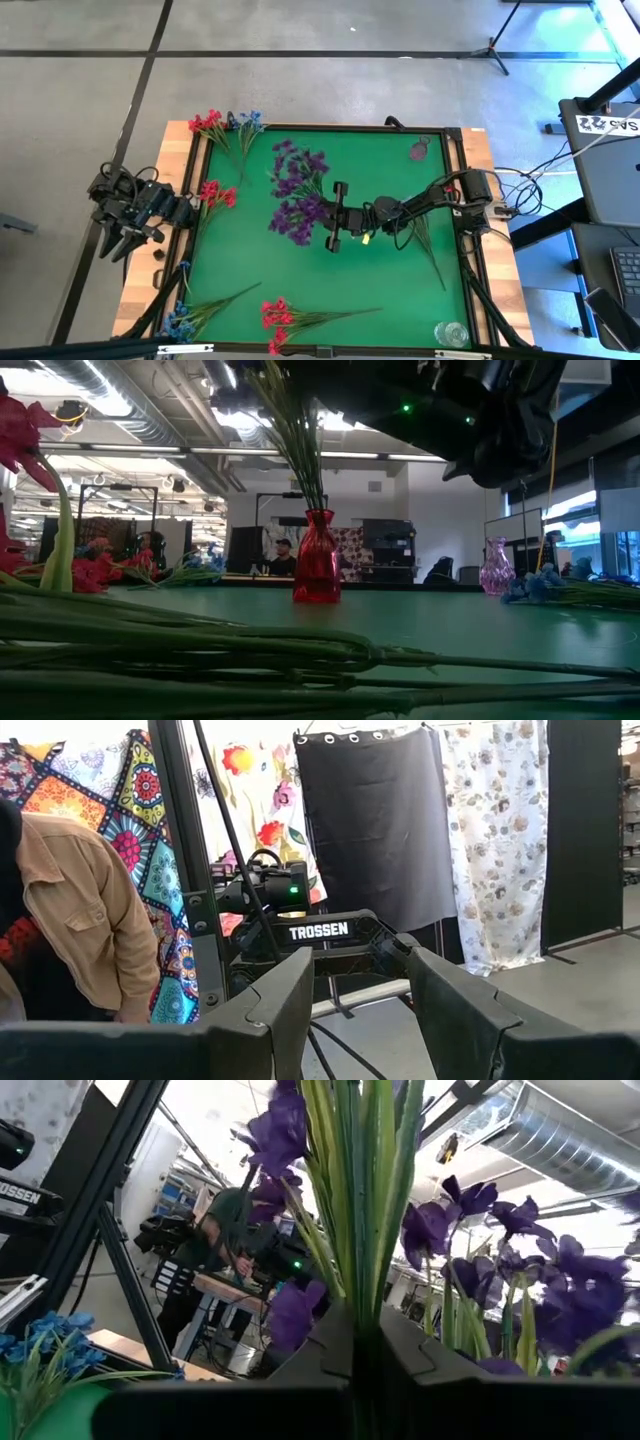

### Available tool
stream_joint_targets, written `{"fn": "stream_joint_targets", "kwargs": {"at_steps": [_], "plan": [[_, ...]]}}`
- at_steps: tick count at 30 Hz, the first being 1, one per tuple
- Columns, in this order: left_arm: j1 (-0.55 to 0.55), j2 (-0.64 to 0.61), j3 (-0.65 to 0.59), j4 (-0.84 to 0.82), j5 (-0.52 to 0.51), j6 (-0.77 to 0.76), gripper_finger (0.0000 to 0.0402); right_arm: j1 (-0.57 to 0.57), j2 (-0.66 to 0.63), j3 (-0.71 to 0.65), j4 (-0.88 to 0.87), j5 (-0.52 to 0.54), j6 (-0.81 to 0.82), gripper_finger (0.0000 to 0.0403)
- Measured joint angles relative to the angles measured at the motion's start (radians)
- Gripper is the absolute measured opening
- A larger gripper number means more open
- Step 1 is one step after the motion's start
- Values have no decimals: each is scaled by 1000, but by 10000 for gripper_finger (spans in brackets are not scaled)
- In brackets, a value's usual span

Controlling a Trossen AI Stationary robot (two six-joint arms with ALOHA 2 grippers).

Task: Sort flowers into vase by color
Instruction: Put the violet flowers into the red vase

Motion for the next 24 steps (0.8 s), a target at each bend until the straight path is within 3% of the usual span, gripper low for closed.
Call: {"fn": "stream_joint_targets", "kwargs": {"at_steps": [5, 14, 24], "plan": [[0, 0, 0, 0, 0, 0, 161, 2, 0, 0, 0, 8, 3, 6], [0, 0, 0, 0, 0, 0, 161, 48, 0, -1, 0, 153, -1, 6], [0, 0, 0, 0, 0, 0, 161, 48, 0, -3, -1, 208, 77, 6]]}}
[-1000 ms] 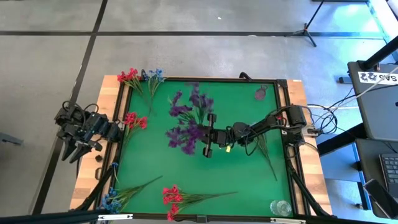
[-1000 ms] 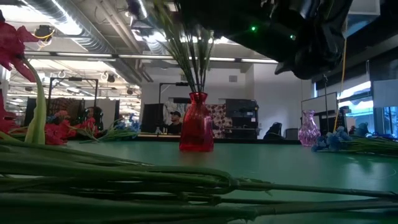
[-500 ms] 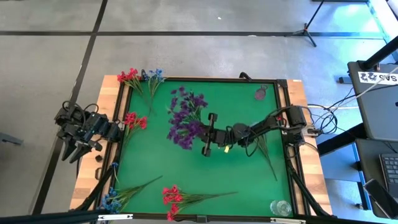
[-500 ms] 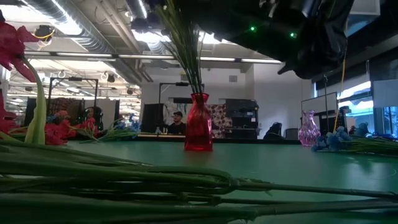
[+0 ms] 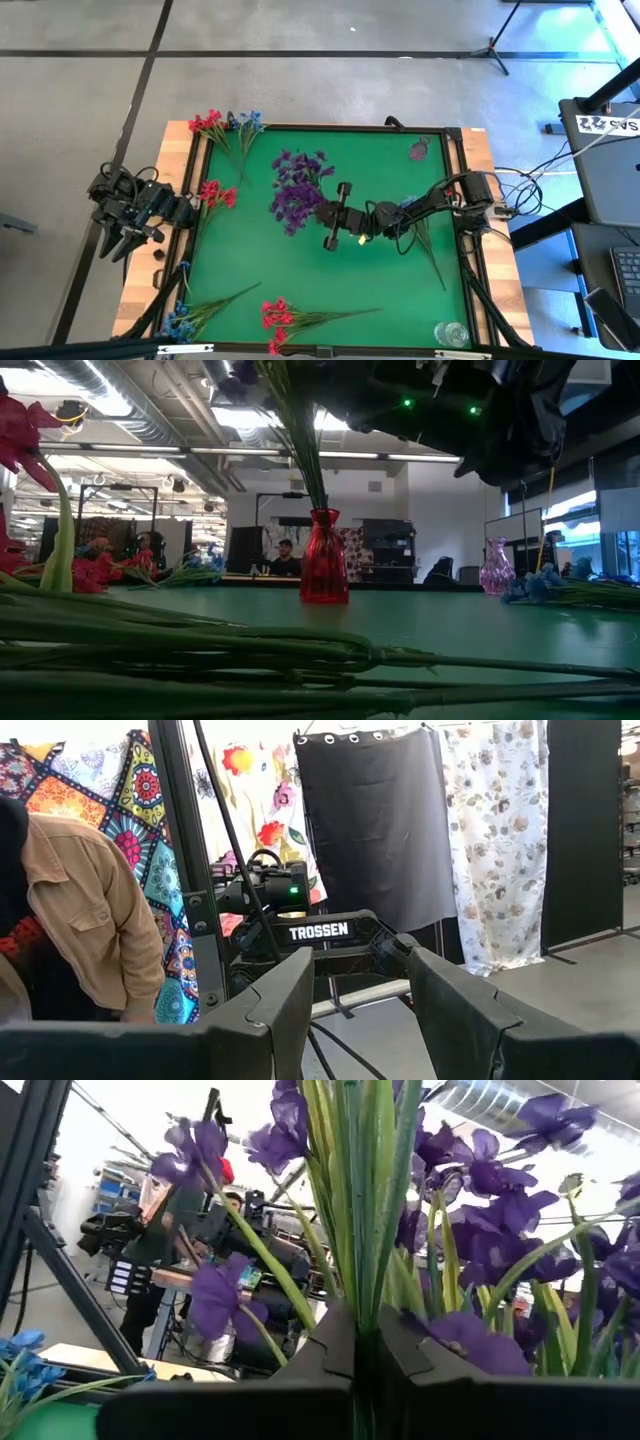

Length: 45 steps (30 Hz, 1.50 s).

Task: Sort flowers into vase by color
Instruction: Put the violet flowers into the red vase

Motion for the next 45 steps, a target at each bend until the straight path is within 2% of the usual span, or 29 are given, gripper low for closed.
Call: {"fn": "stream_joint_targets", "kwargs": {"at_steps": [15, 22, 32, 45], "plan": [[0, 0, 0, 0, 0, 0, 161, 6, -12, -3, 3, 43, 9, 6], [0, 0, 0, 0, 0, 0, 161, 5, -13, -4, 3, 32, 76, 6], [0, 0, 0, 0, 0, 0, 161, -2, -129, -112, 3, -11, 78, 6], [0, 0, 0, 0, 0, 0, 161, -2, -153, -186, 3, -29, 107, 6]]}}
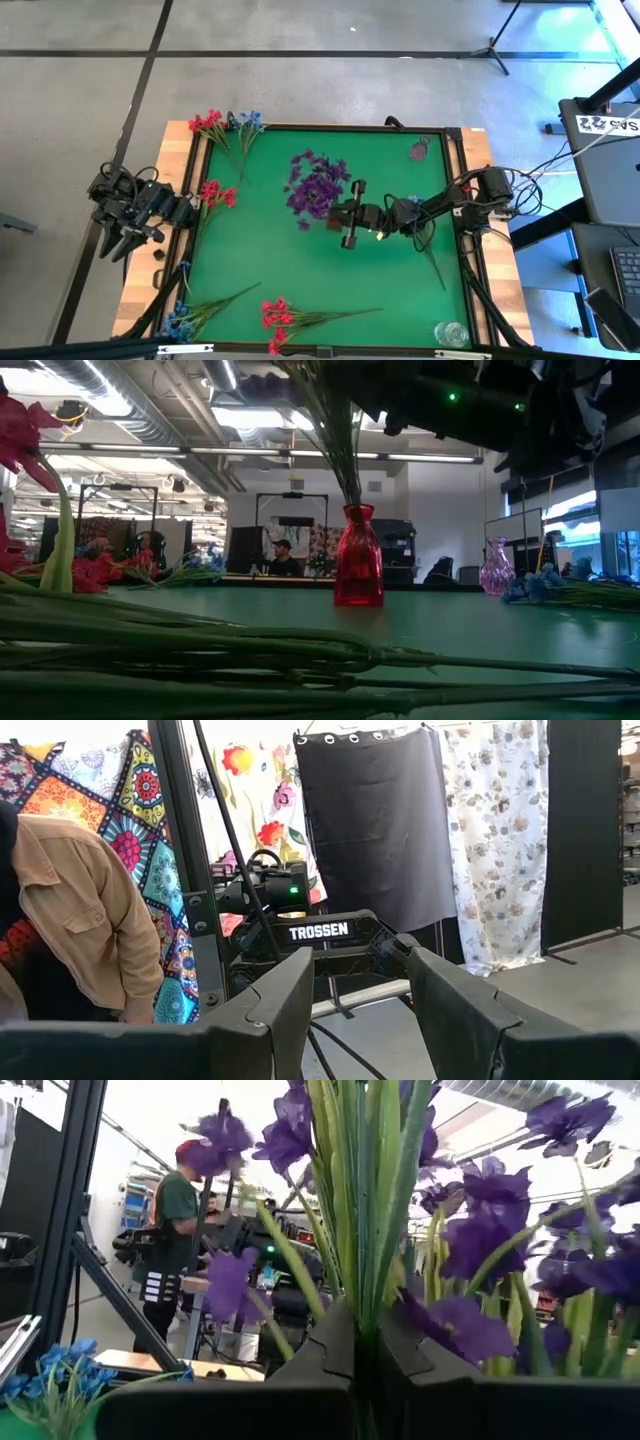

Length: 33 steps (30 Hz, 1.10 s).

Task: Sort flowers into vase by color
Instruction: Put the violet flowers into the red vase

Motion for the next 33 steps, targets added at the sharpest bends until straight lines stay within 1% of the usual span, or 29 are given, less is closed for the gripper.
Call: {"fn": "stream_joint_targets", "kwargs": {"at_steps": [8, 15, 23, 26, 33], "plan": [[0, 0, 0, 0, 0, 0, 161, 0, 0, -42, -1, 0, -1, 7], [0, 0, 0, 0, 0, 0, 161, 1, 0, -42, -1, -28, -5, 57], [0, 0, 0, 0, 0, 0, 161, 1, -1, -41, -1, -28, -6, 86], [0, 0, 0, 0, 0, 0, 161, 15, -26, -41, -47, -19, -11, 96], [0, 0, 0, 0, 0, 0, 161, 63, -146, -40, -268, 94, -59, 118]]}}
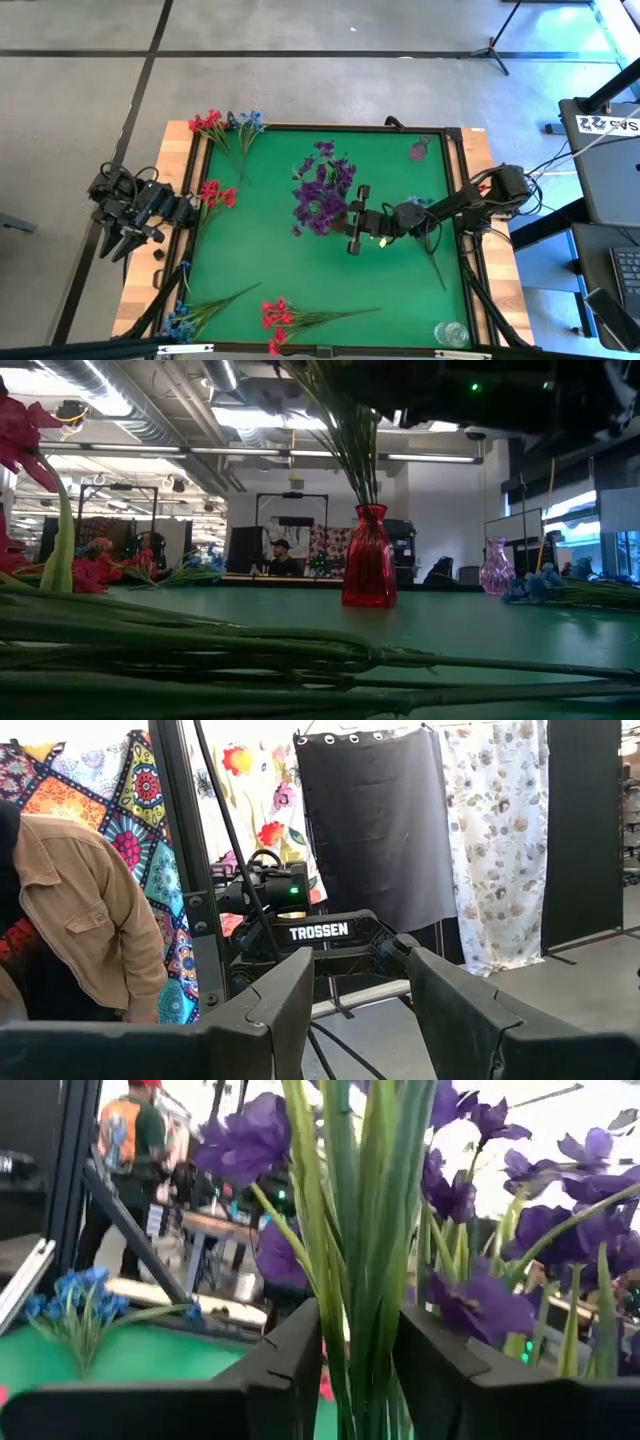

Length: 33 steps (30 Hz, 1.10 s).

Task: Sort flowers into vase by color
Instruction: Put the violet flowers into the red vase

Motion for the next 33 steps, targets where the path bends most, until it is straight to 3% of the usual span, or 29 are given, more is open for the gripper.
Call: {"fn": "stream_joint_targets", "kwargs": {"at_steps": [9, 15, 28, 33], "plan": [[0, 0, 0, 0, 0, 0, 161, 51, -179, 0, -373, 132, 4, 120], [0, 0, 0, 0, 0, 0, 161, 65, -292, 1, -639, 183, 91, 120], [0, 0, 0, 0, 0, 0, 161, 62, -399, 24, -1099, 176, 322, 122], [0, 0, 0, 0, 0, 0, 161, 62, -410, 84, -1231, 144, 365, 159]]}}
